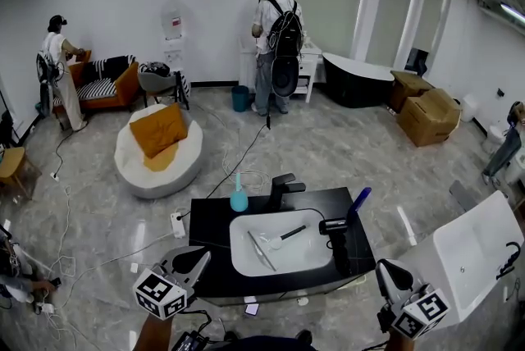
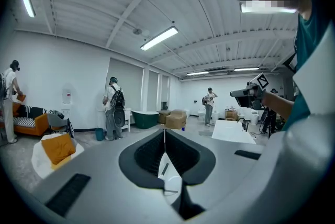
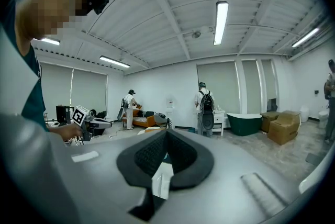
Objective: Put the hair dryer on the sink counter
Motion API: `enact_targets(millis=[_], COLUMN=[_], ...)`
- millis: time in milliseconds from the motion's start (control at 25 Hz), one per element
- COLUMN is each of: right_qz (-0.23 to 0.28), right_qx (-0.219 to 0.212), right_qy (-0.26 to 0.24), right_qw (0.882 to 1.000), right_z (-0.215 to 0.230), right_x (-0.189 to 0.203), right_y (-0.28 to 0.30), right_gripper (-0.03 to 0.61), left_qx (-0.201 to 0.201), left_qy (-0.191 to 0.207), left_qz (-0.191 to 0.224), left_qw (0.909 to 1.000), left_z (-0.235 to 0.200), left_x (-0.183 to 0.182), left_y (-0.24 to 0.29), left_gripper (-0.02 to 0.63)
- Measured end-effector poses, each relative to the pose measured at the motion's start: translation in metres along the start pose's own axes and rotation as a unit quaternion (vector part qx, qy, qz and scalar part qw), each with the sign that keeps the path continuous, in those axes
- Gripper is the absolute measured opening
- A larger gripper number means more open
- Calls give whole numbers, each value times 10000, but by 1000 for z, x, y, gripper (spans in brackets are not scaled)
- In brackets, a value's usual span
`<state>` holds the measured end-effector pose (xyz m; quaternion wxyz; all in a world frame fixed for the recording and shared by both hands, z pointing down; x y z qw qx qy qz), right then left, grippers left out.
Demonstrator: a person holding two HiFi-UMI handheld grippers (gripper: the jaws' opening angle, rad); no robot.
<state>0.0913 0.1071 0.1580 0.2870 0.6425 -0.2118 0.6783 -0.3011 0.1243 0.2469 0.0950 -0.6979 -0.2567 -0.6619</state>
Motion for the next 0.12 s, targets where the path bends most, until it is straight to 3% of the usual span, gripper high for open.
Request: enact_targets(millis=[120], right_qz=[-22], right_qx=[80], right_qy=[22], right_qw=[10000], right_z=[-6], right_x=[1], right_y=[1], right_gripper=[6], left_qx=[80], left_qy=[6], left_qz=[-8], left_qw=[10000], left_z=[-4], left_x=[-1], left_y=[-2], left_gripper=[11])
Point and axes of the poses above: the fingertips, and each gripper's own axes: y forward along the fingers, z to its right, x out of its underside, the point moved 3 cm from there along -y, backward along the fingers, and after that the axes turned 3 degrees about -y, right-handed, at the moved point
